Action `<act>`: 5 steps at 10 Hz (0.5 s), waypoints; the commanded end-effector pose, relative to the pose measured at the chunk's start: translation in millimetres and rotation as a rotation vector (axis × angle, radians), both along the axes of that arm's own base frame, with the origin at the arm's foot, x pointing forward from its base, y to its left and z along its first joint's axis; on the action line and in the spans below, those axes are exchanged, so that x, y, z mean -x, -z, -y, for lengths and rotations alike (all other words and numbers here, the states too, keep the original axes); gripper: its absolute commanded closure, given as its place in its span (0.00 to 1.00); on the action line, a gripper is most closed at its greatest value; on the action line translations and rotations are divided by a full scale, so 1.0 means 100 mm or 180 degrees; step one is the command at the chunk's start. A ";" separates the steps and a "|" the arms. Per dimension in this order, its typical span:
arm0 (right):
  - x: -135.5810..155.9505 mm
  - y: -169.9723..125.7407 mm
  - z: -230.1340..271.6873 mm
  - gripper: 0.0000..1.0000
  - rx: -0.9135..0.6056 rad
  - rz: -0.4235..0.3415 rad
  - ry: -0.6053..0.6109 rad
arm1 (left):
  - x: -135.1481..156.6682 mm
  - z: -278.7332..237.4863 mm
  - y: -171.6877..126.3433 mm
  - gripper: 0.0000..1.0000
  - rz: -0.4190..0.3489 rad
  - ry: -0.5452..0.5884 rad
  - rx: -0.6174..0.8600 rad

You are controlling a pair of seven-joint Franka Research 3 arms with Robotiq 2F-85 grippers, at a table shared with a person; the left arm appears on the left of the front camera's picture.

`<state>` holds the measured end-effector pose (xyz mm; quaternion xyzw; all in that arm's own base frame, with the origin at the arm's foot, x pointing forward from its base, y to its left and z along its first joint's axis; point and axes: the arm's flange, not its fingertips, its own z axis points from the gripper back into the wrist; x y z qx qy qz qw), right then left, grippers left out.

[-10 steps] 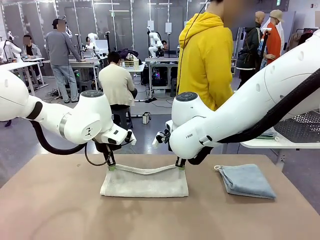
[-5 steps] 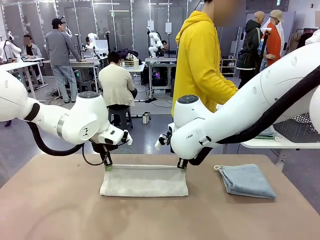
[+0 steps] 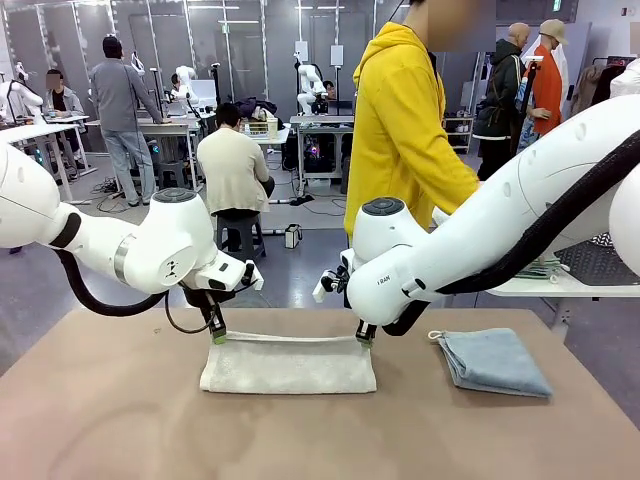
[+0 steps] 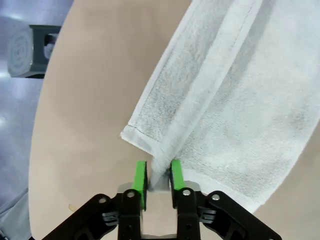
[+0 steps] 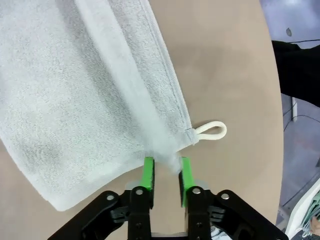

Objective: Fold the towels and place them in the basket.
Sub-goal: When a person lays out a Towel with hook on the table, fold it in half twice.

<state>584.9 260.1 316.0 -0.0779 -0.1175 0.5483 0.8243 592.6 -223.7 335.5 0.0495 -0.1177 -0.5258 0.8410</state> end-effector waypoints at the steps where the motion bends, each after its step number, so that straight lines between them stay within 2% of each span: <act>1: 0.04 0.07 0.03 0.26 -0.0081 0.0130 -0.0019 | -0.04 -0.07 0.06 0.25 0.0104 -0.0104 0.0107; 2: 0.04 0.07 0.01 0.11 -0.0109 0.0204 -0.0019 | -0.04 -0.07 0.07 0.03 0.0169 -0.0053 0.0241; 3: 0.04 0.06 0.03 0.00 -0.0118 0.0249 0.0007 | -0.02 -0.09 0.05 0.00 0.0189 -0.0025 0.0324; 5: 0.06 0.02 0.08 0.00 -0.0155 0.0258 0.0060 | 0.03 -0.15 -0.01 0.00 0.0186 -0.0039 0.0370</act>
